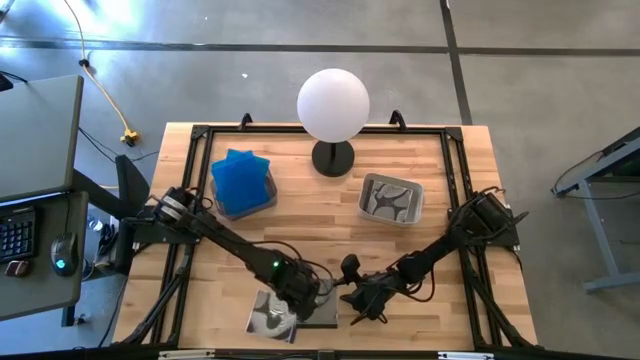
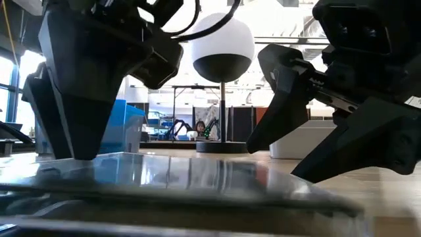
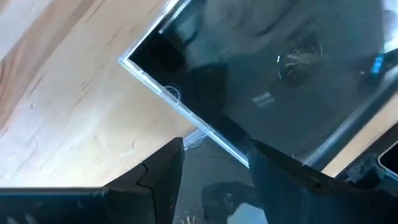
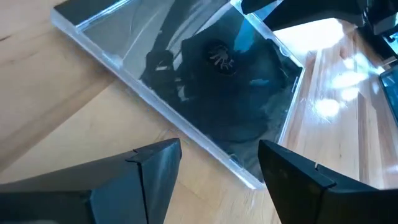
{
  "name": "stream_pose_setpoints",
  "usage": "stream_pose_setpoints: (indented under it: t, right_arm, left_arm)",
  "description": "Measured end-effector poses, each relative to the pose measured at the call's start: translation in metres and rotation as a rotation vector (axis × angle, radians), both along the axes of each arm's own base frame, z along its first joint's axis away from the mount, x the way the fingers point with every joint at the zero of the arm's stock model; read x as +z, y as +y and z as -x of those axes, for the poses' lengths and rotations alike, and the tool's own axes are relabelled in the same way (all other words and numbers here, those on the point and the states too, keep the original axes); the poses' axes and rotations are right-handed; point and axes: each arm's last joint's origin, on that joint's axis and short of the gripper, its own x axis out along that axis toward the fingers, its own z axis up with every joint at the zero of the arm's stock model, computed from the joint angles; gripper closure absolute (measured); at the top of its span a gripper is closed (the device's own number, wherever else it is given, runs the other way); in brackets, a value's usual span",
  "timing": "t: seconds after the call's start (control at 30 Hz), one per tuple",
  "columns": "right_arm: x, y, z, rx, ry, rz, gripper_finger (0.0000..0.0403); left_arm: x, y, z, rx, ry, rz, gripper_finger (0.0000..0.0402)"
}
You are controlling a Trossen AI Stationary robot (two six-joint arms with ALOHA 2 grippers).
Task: Pick & place jewel cases by type
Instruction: Put the right black cd case into the gray bin
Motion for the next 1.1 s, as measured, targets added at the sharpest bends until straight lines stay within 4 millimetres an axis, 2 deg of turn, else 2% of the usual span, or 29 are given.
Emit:
stream_pose_setpoints:
  t: [0.33, 0.63, 0.83, 1.1]
  right_arm:
    - [-0.010, 0.004, -0.002, 0.070, -0.008, -0.016, 0.0188]
    - [-0.016, 0.003, -0.005, 0.039, -0.033, -0.019, 0.0187]
    - [-0.018, 0.001, -0.003, -0.031, -0.030, 0.029, 0.0187]
    - [-0.018, 0.003, -0.001, -0.041, -0.025, 0.025, 0.0187]
  left_arm:
    - [-0.009, -0.005, -0.007, -0.030, -0.129, 0.087, 0.0225]
    - [-0.010, -0.005, -0.009, -0.083, -0.183, 0.051, 0.0225]
    - [-0.010, 0.002, -0.013, -0.114, -0.196, 0.028, 0.0224]
    - [-0.010, 0.021, -0.021, -0.140, -0.211, 0.011, 0.0224]
